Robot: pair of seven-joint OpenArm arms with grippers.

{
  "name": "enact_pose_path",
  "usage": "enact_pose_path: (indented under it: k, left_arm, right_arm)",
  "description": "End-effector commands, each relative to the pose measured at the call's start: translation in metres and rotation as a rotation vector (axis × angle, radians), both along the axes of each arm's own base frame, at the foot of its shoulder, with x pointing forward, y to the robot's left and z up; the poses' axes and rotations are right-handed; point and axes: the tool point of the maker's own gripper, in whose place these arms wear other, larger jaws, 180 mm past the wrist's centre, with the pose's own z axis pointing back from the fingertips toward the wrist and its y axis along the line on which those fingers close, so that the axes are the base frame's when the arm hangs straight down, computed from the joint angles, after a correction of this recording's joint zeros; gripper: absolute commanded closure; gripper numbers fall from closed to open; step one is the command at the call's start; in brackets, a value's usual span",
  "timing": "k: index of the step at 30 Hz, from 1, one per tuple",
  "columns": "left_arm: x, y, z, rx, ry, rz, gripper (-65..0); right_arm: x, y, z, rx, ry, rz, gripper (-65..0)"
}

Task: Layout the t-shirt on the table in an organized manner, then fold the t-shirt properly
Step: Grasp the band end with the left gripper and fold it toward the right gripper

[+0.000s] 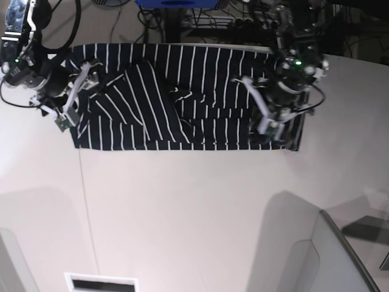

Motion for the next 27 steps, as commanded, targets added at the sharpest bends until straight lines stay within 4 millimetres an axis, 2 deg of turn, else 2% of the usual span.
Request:
enact_pose_path:
  k: [1,5,9,16,22,24,27]
  left_arm:
    - [0.008,-0.009,0.008,-0.007,-0.038,-0.006,0.0]
    - [0.014,-0.040,0.010,-0.039,-0.057,-0.026,0.0]
    - [0.010,-0.063,0.004,-0.059,-0.036,-0.077,0.0]
    - [0.002,-0.068,-0.011,-0.071,0.011,-0.083,0.0]
    - [0.004,-0.068,-0.010,-0.074,0.005,-0.080,0.0]
    - [0.011,-0.068,-0.006,-0.073,-0.012,-0.082,0.0]
    - [0.012,-0.074,-0.007,-0.087,-0.006,-0.080,0.0]
  right_arm:
    - [0.008,-0.002,0.009,0.011,-0.042,-0.006,-47.9]
    - [0.009,-0.007,0.010,0.007,-0.046,-0.019,-47.7]
    - [0.009,-0.007,0.010,0.008,-0.048,-0.019,-47.6]
    - [0.009,-0.007,0.010,0.008,-0.048,-0.019,-47.6]
    - [0.009,-0.007,0.010,0.008,-0.046,-0.020,-47.6]
    - [0.009,-0.007,0.010,0.008,-0.046,-0.020,-47.6]
    - [0.009,-0.007,0.010,0.008,-0.046,-0.020,-47.6]
